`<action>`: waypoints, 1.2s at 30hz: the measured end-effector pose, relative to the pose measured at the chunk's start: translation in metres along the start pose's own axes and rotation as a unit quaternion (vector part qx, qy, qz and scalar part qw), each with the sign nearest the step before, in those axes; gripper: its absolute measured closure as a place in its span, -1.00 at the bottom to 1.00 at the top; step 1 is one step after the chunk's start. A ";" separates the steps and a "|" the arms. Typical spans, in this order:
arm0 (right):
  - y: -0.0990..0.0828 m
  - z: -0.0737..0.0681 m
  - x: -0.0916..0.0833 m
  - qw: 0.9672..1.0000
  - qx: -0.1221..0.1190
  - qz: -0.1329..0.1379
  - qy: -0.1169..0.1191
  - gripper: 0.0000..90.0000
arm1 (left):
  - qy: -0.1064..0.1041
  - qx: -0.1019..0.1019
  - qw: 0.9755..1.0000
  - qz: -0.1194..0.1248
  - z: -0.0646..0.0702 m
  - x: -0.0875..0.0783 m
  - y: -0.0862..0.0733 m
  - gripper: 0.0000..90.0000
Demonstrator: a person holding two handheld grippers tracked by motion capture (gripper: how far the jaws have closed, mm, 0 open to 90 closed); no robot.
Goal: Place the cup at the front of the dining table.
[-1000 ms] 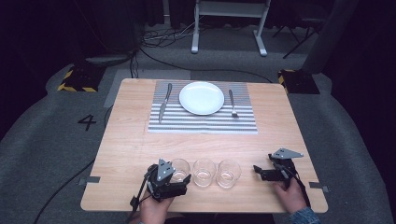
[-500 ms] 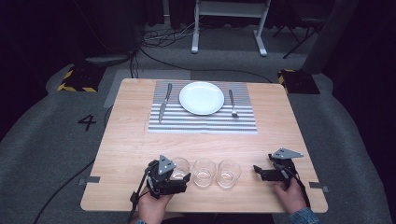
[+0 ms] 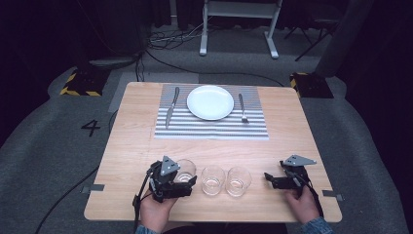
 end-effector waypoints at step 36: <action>-0.001 -0.001 0.000 1.000 0.005 0.000 -0.008 -0.68 | 0.007 0.020 1.000 0.001 -0.033 -0.025 0.057 -0.59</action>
Point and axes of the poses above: each handheld gripper's, and its own axes: x roughly forward along the jaws, y roughly out of its top, z roughly to its right, the point moved 2 cm from there along x, roughly forward along the jaws, and after that the axes turned 8 degrees about -z, right-handed, at the moved point
